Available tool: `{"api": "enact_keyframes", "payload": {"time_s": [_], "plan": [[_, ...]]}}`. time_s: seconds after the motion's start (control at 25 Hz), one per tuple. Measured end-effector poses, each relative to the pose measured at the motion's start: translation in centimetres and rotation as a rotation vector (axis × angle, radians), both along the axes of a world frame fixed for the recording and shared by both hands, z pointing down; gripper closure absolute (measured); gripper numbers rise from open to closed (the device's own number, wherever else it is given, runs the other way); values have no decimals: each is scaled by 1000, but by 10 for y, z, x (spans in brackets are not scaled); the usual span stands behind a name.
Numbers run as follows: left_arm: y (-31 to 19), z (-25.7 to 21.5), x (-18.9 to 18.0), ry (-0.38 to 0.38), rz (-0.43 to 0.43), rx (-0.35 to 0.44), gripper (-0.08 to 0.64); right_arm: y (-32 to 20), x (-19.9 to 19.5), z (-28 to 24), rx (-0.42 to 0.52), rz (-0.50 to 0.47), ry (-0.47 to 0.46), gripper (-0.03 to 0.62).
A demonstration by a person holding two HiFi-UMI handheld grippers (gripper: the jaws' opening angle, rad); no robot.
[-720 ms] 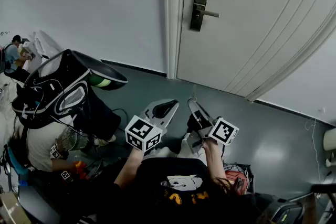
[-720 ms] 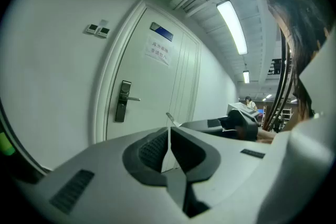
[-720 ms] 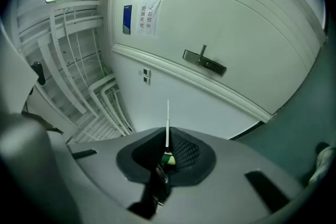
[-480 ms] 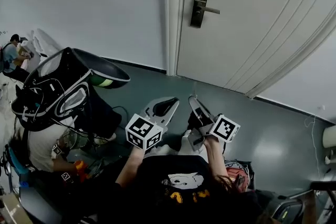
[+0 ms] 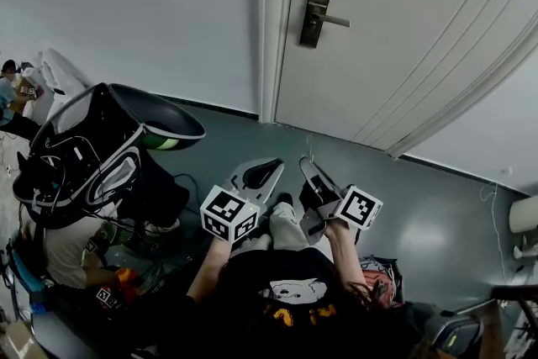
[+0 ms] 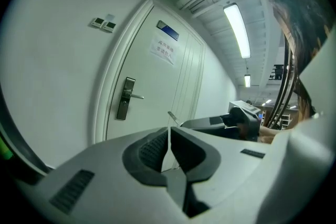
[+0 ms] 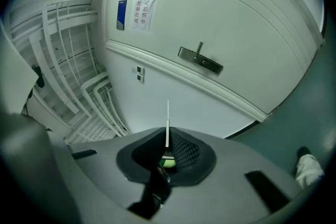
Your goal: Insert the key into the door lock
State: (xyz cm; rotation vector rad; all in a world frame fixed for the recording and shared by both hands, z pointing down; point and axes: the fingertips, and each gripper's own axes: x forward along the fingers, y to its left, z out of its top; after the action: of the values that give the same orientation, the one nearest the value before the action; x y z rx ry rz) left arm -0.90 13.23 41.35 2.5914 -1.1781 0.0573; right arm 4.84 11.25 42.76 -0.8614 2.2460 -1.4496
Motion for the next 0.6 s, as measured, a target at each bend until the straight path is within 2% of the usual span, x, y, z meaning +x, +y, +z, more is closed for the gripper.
{"api": "enact_keyframes", "payload": {"time_s": [0.32, 0.44, 0.6], "plan": [[-34, 14, -26, 3, -28, -14, 540, -41, -22, 12, -10, -22, -4, 571], [-61, 22, -40, -3, -47, -22, 540, -68, -33, 17, -19, -33, -11, 572], [-110, 18, -41, -10, -67, -21, 540, -113, -31, 17, -25, -51, -9, 572]]}}
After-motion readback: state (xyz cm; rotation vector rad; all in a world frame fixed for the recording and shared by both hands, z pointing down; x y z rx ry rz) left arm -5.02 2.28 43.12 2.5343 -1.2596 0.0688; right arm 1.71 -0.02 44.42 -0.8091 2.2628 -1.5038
